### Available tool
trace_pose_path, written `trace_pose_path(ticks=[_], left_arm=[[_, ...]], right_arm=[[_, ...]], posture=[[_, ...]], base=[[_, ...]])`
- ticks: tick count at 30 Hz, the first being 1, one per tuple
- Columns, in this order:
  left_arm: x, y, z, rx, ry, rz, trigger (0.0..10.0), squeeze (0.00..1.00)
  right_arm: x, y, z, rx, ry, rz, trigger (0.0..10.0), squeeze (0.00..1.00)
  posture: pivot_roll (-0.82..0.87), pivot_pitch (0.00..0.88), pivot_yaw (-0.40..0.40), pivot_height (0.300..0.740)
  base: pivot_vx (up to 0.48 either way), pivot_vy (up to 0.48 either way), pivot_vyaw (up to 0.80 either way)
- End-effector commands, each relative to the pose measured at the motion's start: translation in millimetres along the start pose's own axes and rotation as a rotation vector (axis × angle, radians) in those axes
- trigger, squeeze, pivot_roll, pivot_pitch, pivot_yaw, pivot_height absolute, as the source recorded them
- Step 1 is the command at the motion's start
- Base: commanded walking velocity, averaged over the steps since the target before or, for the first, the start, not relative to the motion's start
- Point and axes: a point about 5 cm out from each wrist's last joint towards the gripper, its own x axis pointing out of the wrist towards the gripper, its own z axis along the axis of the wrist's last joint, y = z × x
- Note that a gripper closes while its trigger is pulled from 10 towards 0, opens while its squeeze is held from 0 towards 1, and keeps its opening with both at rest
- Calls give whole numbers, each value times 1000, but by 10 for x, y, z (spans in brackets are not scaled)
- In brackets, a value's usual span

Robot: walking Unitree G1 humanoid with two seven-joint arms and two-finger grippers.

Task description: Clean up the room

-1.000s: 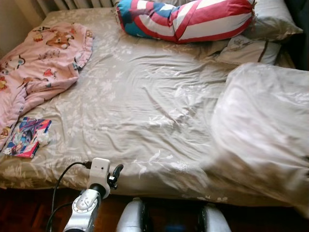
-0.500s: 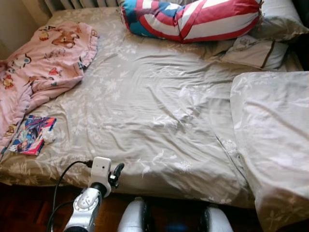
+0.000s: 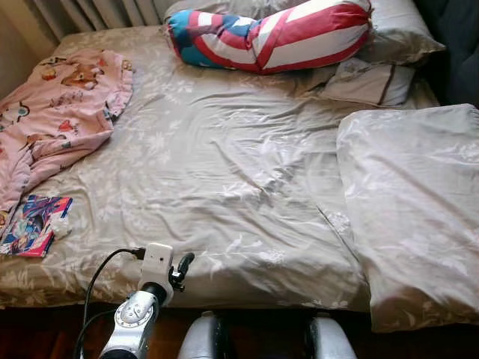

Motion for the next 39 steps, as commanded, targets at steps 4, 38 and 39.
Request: trace_pose_path(ticks=[4, 38, 39], left_arm=[[-20, 36, -60, -10, 34, 14, 10000, 0], [-161, 97, -461, -138, 293, 187, 10000, 0], [-172, 94, -484, -138, 311, 189, 10000, 0]], right_arm=[[-206, 793, -241, -16, -29, 341, 10000, 0], [-1199, 2088, -1140, -196, 247, 840, 10000, 0], [-1220, 2059, -1204, -192, 278, 831, 10000, 0]], posture=[[-103, 139, 103, 656], [-78, 30, 21, 740], [-78, 30, 21, 740]], base=[[0, 0, 0], [0, 0, 0], [0, 0, 0]])
